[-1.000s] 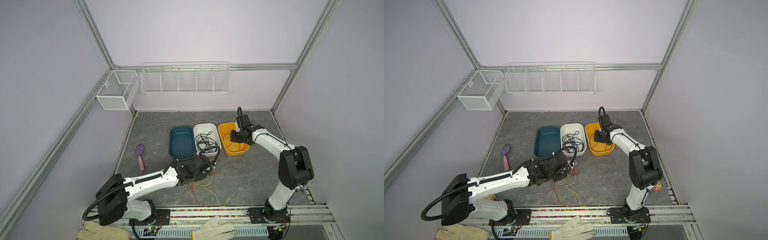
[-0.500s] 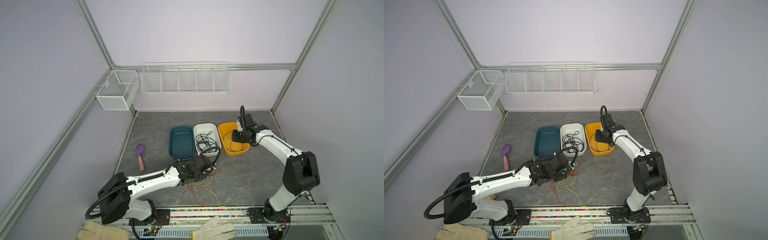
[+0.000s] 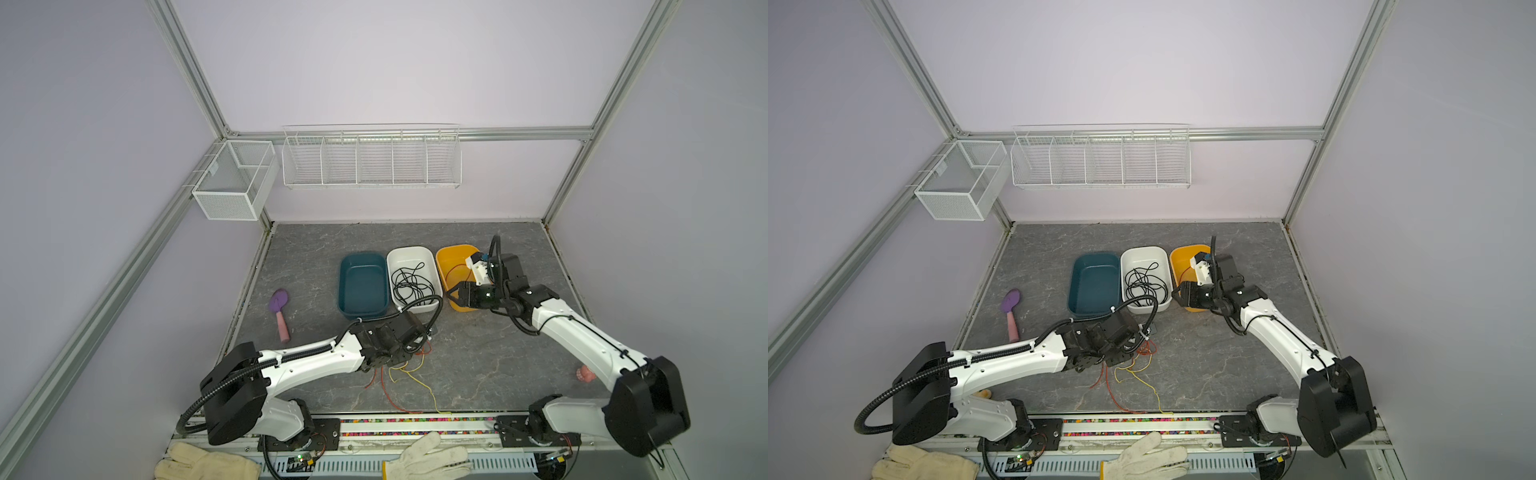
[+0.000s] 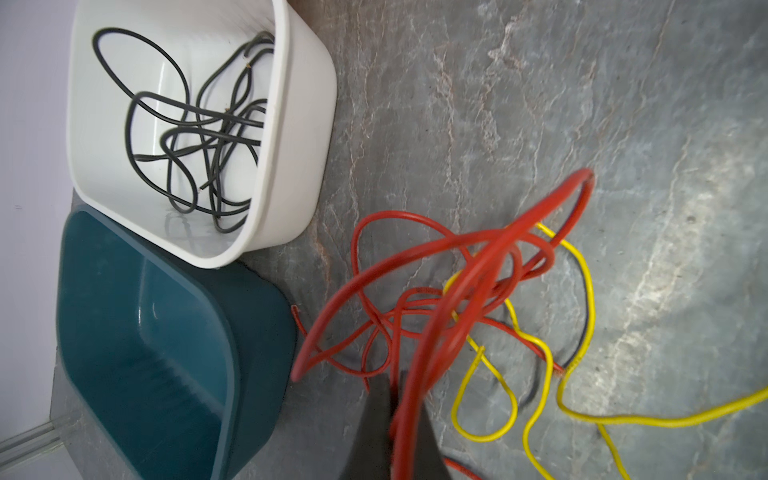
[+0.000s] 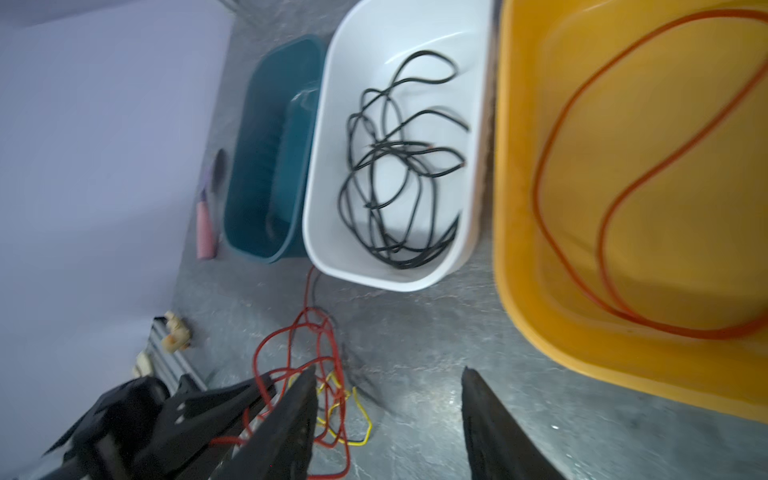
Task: Untangle the cables
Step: 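Move the right gripper back toward the red and yellow pile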
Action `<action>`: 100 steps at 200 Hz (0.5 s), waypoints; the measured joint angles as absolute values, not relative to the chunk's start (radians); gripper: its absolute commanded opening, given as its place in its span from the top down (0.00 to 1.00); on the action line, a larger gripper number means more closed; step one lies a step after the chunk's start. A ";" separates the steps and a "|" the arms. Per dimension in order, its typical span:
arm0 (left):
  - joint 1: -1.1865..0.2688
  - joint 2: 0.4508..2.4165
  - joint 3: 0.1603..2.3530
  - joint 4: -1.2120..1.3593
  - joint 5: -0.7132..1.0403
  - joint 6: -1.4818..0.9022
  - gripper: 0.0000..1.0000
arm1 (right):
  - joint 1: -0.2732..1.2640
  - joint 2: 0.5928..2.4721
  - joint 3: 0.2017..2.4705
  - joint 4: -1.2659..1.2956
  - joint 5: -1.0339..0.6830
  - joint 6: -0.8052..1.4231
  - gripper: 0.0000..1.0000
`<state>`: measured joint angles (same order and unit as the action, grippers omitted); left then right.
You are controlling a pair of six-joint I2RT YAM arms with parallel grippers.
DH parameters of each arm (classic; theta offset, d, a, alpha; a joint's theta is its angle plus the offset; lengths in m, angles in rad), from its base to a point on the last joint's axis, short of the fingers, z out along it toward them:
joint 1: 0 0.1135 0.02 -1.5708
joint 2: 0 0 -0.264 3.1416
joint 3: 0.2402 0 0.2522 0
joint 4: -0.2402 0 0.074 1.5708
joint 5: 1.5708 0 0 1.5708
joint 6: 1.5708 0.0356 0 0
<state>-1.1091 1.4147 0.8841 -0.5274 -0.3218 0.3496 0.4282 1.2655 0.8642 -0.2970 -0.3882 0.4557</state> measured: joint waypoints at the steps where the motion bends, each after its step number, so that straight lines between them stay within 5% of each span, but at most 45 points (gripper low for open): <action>1: -1.109 1.415 0.885 -0.530 -0.321 0.348 1.00 | 0.433 1.258 0.855 -0.291 -0.393 0.456 0.41; 100: -1.110 1.366 0.899 -0.563 -0.274 0.305 1.00 | 0.604 0.985 0.455 0.021 -0.477 0.494 0.41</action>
<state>-1.1095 1.3663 0.8993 -0.5632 -0.2745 0.3054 0.6037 0.9848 0.4545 0.0212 -0.4774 0.4942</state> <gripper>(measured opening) 0.049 0.589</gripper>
